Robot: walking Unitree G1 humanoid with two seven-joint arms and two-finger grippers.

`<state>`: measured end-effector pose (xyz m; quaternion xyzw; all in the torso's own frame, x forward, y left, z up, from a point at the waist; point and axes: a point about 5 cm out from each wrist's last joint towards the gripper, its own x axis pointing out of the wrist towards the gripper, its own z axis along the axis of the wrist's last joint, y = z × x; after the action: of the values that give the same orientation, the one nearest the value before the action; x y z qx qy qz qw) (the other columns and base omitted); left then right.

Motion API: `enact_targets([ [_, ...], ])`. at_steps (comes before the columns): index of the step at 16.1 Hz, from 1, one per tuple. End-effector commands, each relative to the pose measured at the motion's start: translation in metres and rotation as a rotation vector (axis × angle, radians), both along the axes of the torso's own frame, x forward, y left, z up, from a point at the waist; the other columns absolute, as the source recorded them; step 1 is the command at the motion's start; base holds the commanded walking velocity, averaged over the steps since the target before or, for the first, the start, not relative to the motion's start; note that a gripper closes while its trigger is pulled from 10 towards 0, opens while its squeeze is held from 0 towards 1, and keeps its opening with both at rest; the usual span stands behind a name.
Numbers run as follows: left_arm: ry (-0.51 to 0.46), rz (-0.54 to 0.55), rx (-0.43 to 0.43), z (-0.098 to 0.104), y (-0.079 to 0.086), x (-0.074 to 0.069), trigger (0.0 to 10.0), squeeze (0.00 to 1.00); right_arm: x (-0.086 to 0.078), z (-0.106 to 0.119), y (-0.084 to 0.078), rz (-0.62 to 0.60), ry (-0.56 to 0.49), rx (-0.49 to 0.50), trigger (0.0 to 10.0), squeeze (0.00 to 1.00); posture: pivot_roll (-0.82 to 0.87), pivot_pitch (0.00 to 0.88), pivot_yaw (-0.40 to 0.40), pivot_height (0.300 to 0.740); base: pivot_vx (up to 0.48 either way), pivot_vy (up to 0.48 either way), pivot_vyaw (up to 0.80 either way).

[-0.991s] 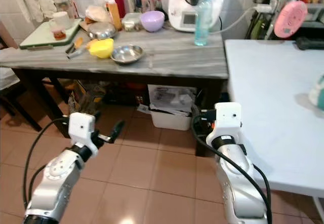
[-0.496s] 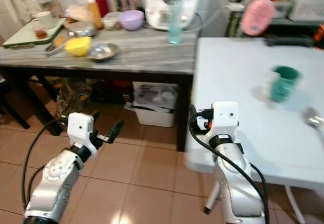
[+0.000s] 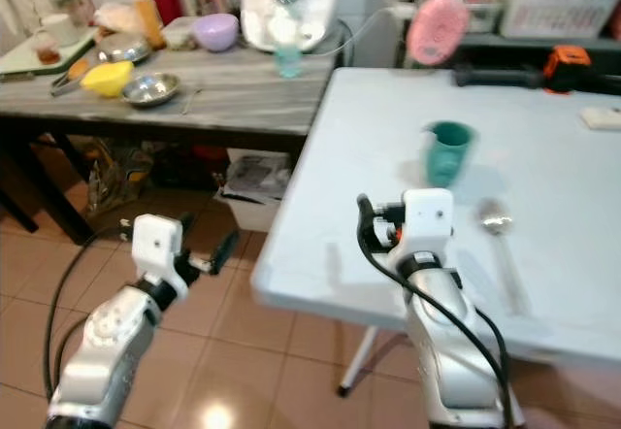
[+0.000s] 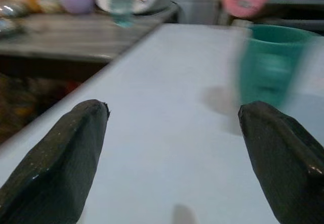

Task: Setting the table

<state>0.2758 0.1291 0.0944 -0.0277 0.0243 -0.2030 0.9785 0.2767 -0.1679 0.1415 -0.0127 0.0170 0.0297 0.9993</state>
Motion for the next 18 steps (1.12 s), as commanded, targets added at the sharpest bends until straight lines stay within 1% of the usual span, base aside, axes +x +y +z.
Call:
enact_targets([
  [1,-0.019,-0.006,0.019,0.005,0.002,0.002,10.0,0.0,0.002,0.004,0.003,0.005,-0.019,0.008,10.0,0.0,-0.11,0.0,0.083,0.74,0.0,-0.48,0.0],
  [6,-0.014,-0.01,0.022,0.004,0.001,0.0,10.0,0.0,0.001,0.004,0.003,0.004,-0.017,0.006,10.0,0.0,-0.11,0.0,0.085,0.74,0.0,-0.442,0.0],
  [8,-0.005,-0.017,0.001,0.003,0.0,-0.001,10.0,0.0,-0.001,0.003,0.002,-0.002,-0.013,0.002,10.0,0.0,-0.11,0.0,0.086,0.74,0.0,0.0,0.0],
  [10,-0.008,-0.048,0.015,0.002,-0.001,-0.003,10.0,0.0,-0.003,0.002,0.001,-0.019,-0.008,-0.001,10.0,0.0,-0.12,0.0,0.088,0.74,0.0,0.0,0.0],
  [14,-0.031,-0.163,0.03,0.006,-0.005,-0.01,10.0,0.0,-0.007,-0.001,-0.001,-0.052,0.011,0.014,10.0,0.0,-0.12,0.0,0.093,0.74,0.0,0.0,0.0],
  [15,-0.036,-0.203,0.052,0.006,-0.006,-0.012,10.0,0.0,-0.007,-0.002,-0.001,-0.059,0.02,0.032,10.0,0.0,-0.12,0.0,0.095,0.74,0.0,0.0,0.0],
  [16,-0.034,-0.235,0.075,0.006,-0.004,-0.015,10.0,0.0,-0.005,-0.003,0.003,-0.055,0.03,0.057,10.0,0.0,-0.12,0.005,0.098,0.74,0.0,0.0,0.0],
  [18,-0.025,-0.252,0.089,0.005,-0.001,-0.016,10.0,0.0,-0.002,-0.001,0.011,-0.043,0.033,0.07,10.0,0.0,-0.12,0.015,0.099,0.74,0.0,0.0,0.0],
])
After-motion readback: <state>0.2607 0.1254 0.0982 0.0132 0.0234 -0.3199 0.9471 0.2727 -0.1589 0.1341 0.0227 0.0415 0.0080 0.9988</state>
